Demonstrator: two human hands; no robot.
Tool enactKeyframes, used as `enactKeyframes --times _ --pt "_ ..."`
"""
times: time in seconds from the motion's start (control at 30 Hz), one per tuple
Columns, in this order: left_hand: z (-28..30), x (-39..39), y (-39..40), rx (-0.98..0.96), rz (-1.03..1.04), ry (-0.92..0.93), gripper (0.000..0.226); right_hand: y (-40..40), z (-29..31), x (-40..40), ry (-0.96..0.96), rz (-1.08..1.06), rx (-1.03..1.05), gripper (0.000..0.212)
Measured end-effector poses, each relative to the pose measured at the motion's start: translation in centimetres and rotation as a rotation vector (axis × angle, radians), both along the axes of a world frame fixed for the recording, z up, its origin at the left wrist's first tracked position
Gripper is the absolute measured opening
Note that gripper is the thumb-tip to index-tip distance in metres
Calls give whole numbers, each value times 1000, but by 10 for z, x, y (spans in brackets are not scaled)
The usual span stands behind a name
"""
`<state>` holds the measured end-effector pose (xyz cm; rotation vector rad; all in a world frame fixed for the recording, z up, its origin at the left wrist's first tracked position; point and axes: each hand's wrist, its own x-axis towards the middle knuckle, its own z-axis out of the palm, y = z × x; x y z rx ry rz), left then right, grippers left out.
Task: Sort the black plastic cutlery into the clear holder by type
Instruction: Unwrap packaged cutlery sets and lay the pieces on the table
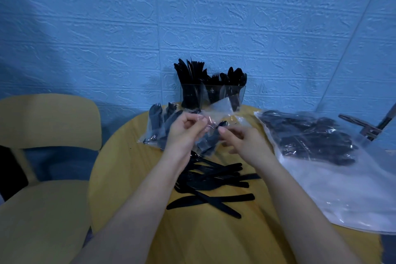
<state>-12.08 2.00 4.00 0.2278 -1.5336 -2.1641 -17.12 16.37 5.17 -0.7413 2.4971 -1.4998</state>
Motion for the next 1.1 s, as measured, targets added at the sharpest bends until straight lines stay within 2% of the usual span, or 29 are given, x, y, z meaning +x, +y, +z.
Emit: enactKeyframes --times 0.17,0.27,0.37,0.43,0.5,0.57,0.7,0.83,1.0,1.1 --pt "-8 -3 7 -357 -8 -76 16 -11 -9 -4 -301 -115 -505 16" --pt "-4 -4 7 -556 -4 -103 17 -6 -7 -14 -308 -204 -615 11" --pt "-9 -6 -8 -992 210 -185 25 9 -9 -34 -47 -415 -382 16" --pt "-15 -5 -18 -1236 252 -334 36 21 -10 -41 100 -518 -184 23" --pt "-19 -6 -21 -1377 212 -486 47 29 -13 -44 179 -552 -24 29" --pt "-21 -7 -21 -1465 194 -534 51 33 -16 -46 228 -556 96 32" --pt "-21 -7 -20 -1459 224 -524 45 36 -21 -51 296 -559 273 38" --pt "-18 -5 -21 -1293 276 -424 30 36 -23 -50 321 -552 409 30" --pt "-13 -2 -28 -987 327 -281 18 32 -20 -47 481 -487 328 29" --pt "-6 2 -29 -786 305 -150 24 22 -14 -37 554 -307 115 23"
